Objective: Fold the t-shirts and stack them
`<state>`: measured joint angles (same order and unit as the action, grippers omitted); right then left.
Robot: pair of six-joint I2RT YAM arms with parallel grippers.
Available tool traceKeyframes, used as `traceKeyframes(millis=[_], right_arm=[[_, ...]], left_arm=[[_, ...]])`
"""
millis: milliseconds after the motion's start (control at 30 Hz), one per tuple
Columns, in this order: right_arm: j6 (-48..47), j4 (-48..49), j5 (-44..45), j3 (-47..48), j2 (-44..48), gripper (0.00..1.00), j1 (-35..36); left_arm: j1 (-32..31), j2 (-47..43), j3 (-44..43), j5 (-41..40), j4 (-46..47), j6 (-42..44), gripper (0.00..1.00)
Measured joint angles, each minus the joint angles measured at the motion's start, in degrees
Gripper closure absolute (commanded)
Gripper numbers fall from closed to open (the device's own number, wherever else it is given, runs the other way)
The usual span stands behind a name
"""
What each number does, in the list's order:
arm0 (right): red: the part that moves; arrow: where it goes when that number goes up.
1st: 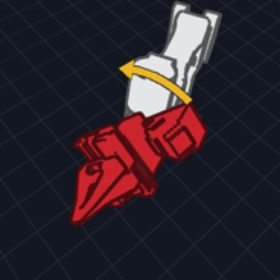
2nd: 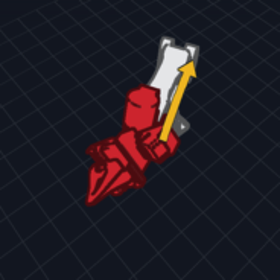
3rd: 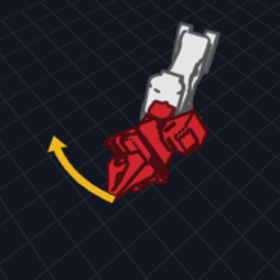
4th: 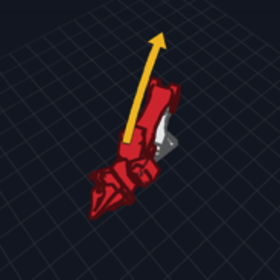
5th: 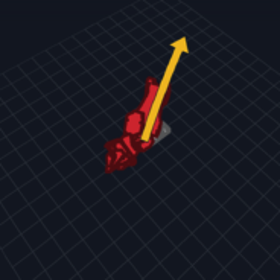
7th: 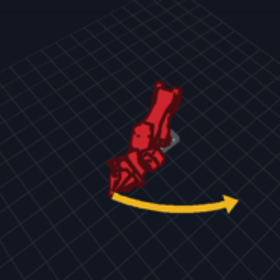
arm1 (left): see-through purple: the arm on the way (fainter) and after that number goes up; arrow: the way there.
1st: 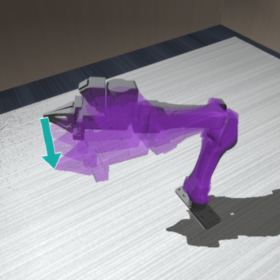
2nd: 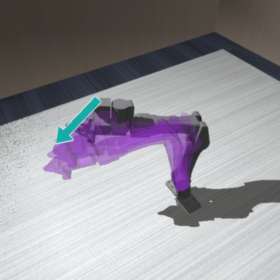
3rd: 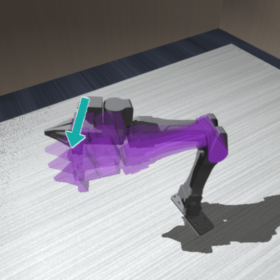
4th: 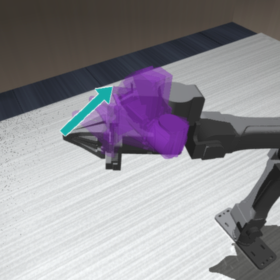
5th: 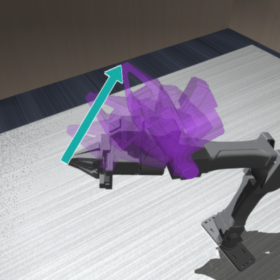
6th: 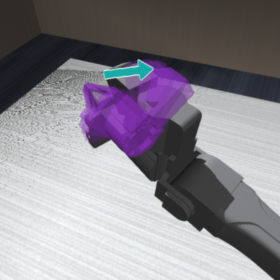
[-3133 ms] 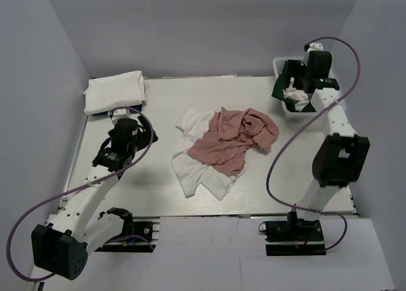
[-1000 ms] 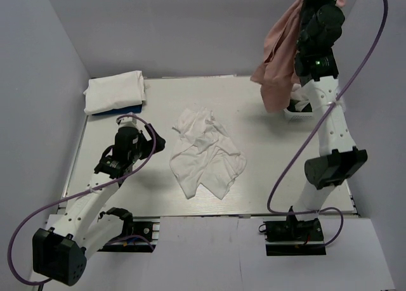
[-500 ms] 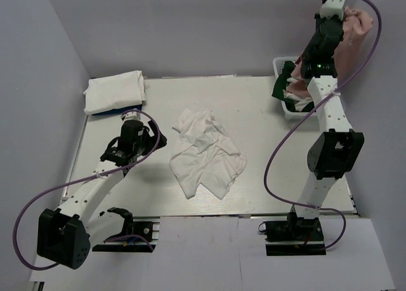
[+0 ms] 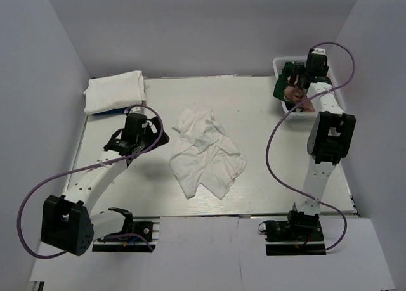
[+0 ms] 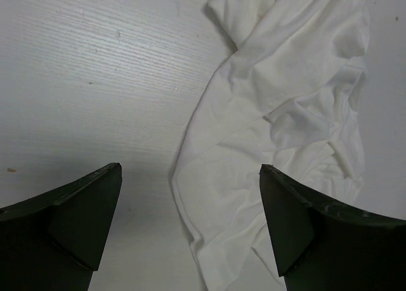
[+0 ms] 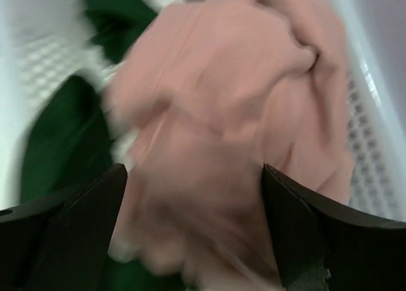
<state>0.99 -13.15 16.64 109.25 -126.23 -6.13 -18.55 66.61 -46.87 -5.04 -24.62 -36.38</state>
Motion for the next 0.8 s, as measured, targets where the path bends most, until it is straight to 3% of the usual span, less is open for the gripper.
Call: traceKeyframes(millis=[167, 267, 467, 600, 800], right_arm=[[0.8, -0.5, -6.8, -10.5, 16.7, 0.1, 4.4], [2.6, 1.0, -9.7, -18.0, 31.3, 0.1, 10.4], [12.8, 9.0, -16.2, -45.2, 53.7, 0.1, 18.2], [17.6, 4.8, -17.7, -57.5, 55.5, 0.1, 23.5], [23.2, -4.7, -19.1, -63.1, 58.0, 0.1, 34.8]], left_arm=[[-0.4, 2.2, 2.1, 4.2, -0.2, -0.1, 0.01], [-0.5, 4.5, 5.2, 8.9, 0.8, -0.5, 0.01], [-3.3, 10.1, 10.7, 19.8, 2.6, -1.0, 0.01], [-8.0, 10.2, 11.5, 24.7, 3.0, -1.5, 0.01], [-14.8, 9.8, 11.5, 25.3, -0.1, -1.6, 0.01]])
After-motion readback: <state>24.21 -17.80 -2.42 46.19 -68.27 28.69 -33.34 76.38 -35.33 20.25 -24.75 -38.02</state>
